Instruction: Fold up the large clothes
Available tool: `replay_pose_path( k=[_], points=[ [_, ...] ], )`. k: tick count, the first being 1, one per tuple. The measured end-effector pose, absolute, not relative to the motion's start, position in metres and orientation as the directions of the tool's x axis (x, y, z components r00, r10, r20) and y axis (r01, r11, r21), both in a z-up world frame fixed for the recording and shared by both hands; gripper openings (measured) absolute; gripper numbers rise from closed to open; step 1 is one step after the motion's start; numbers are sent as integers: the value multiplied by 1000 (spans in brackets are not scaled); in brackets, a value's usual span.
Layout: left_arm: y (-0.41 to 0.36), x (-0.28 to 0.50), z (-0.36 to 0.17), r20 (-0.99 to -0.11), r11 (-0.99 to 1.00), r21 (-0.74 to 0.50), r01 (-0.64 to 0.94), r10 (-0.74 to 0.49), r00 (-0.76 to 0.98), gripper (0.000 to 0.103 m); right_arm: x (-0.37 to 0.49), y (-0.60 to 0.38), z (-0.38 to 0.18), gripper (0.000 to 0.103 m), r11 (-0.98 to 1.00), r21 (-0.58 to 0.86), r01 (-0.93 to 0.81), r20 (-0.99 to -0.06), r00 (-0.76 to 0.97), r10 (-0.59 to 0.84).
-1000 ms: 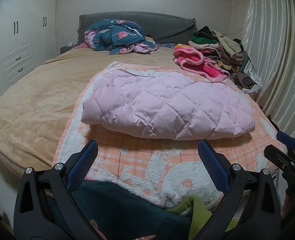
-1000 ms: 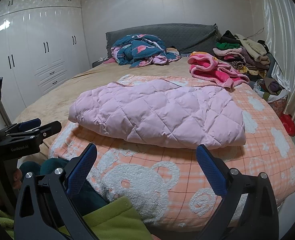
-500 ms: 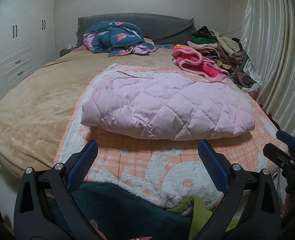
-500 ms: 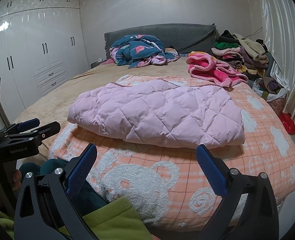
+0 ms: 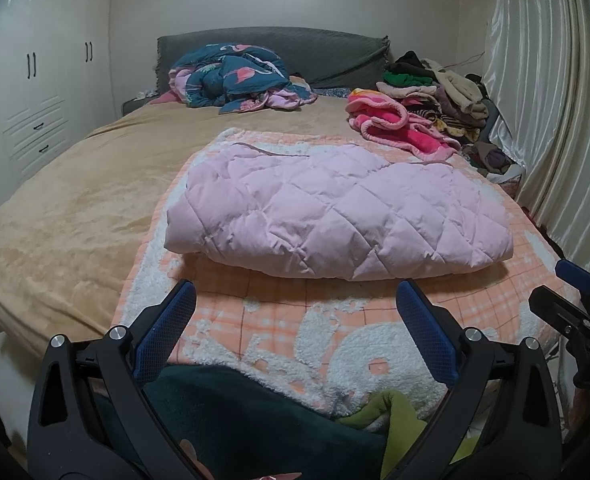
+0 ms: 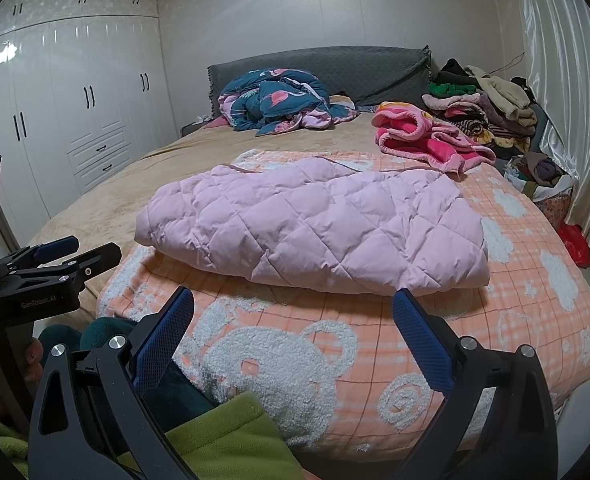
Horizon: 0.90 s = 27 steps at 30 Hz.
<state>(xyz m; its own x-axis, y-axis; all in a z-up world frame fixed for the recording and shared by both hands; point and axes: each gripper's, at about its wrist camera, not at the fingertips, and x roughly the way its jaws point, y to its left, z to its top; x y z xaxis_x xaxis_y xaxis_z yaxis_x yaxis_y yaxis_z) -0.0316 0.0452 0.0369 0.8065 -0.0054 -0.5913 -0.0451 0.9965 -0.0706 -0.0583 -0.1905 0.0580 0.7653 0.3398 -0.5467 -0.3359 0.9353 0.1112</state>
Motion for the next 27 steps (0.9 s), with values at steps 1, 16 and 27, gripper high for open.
replay_pose_path(
  k=[1,16,27],
  points=[
    [44,-32,36,-591,997,-68,-44,-4,807,94,-58,-191,58,99,936,111,-335,-546,766,339],
    [46,-32,36,-587,997,-66,-44,-3,810,94,-59,-189,57,99,936,112,-335,-548,764,339],
    [45,-33,38,-585,997,-66,-45,-2,811,94,-60,-188,56,99,935,112,-336,-550,762,340]
  ],
)
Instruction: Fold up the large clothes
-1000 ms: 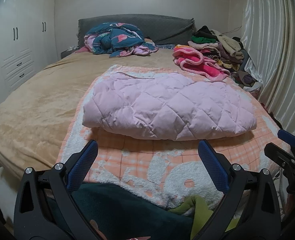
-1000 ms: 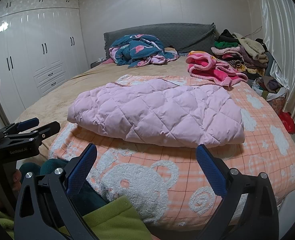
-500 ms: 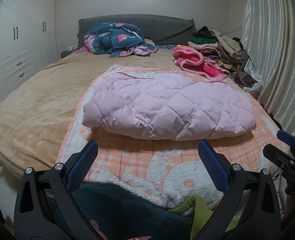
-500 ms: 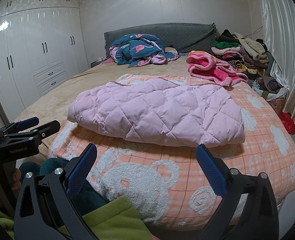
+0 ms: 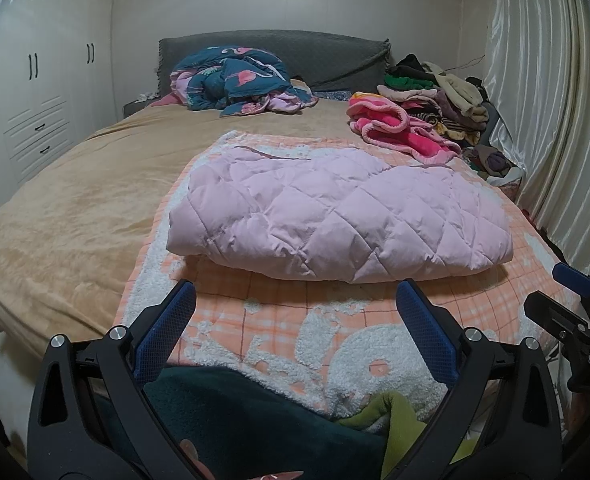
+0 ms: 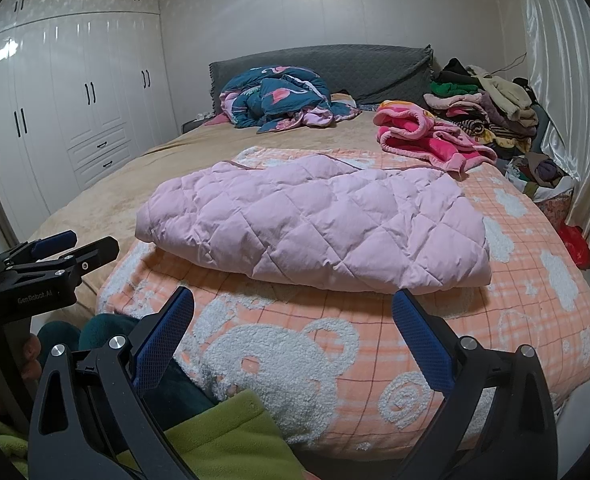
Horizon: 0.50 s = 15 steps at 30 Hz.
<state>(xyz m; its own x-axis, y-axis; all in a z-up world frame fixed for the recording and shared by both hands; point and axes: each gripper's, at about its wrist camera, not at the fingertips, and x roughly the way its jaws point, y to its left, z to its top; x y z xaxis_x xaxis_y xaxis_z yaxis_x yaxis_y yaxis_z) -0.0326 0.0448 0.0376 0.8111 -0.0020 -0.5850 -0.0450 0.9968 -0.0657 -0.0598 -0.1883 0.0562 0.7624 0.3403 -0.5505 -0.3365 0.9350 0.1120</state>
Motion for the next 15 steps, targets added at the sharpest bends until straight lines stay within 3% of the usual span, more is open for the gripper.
replay_pose_path(
  k=[15],
  points=[
    [48,-31,37,-588,998,-36,-51,20,809,94,-54,-203,53,99,954,108,-280,-552,781,291]
  ],
)
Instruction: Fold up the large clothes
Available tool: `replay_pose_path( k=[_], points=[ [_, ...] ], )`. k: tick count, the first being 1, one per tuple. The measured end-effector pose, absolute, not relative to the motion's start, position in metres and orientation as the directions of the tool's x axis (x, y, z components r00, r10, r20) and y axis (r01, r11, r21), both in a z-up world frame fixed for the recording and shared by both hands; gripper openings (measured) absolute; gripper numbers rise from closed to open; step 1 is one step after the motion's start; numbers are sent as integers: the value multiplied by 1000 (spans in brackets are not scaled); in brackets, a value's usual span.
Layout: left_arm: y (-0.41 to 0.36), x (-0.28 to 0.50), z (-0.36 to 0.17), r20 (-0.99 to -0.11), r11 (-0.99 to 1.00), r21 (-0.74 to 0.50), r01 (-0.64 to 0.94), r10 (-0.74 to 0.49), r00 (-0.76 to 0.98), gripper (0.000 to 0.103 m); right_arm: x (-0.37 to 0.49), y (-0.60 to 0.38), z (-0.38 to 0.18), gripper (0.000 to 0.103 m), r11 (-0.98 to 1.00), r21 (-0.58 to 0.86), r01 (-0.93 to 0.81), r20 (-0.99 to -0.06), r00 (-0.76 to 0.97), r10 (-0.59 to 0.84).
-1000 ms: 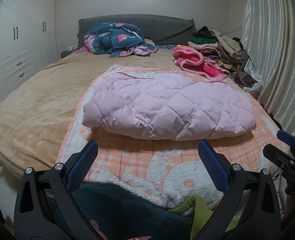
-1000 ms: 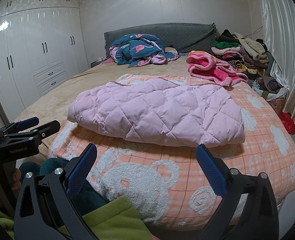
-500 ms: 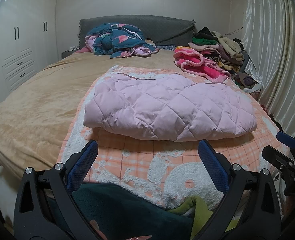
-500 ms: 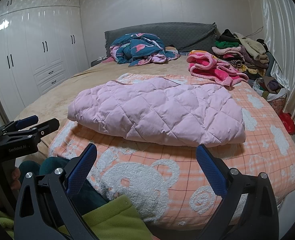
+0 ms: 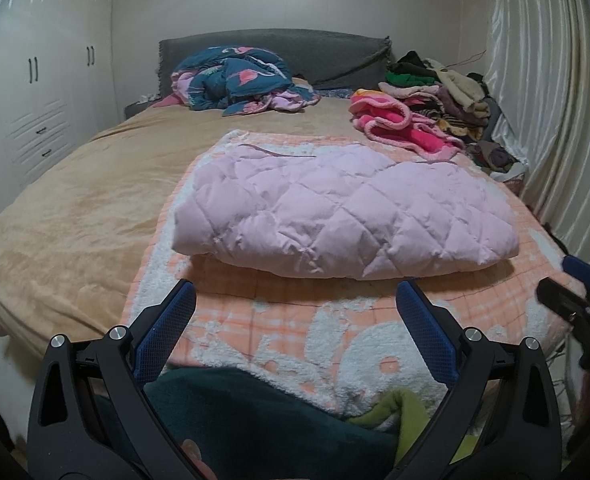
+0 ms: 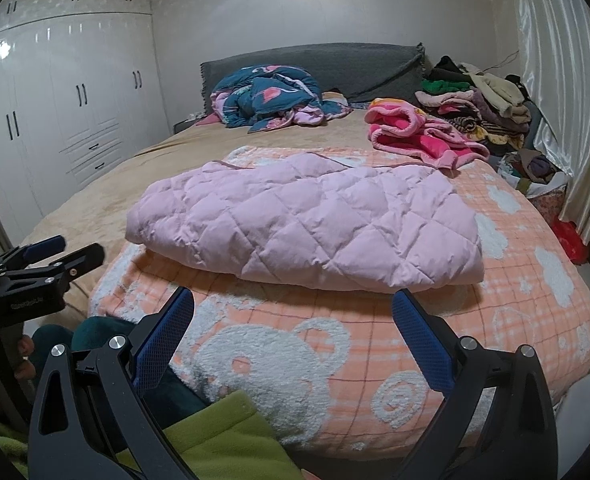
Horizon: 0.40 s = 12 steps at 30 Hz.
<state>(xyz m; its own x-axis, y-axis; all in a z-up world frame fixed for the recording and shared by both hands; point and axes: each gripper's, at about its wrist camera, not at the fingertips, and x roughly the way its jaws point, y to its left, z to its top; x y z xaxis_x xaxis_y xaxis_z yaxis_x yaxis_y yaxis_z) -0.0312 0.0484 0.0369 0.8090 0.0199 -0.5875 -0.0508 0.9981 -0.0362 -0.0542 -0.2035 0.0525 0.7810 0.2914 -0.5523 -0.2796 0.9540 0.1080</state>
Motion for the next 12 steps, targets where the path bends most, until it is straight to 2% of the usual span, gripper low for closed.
replay_pose_path(
  k=[7,12],
  points=[
    [72,-15,24,-610,992,-67,-108,45,791,94,-29,-283,36,99,980,196,-35,-575,805,144],
    [147,37,7,-657,956,-67,-287,175,733,94,-10,-416,-17,99,919,164,359,-641,747,-177]
  ],
)
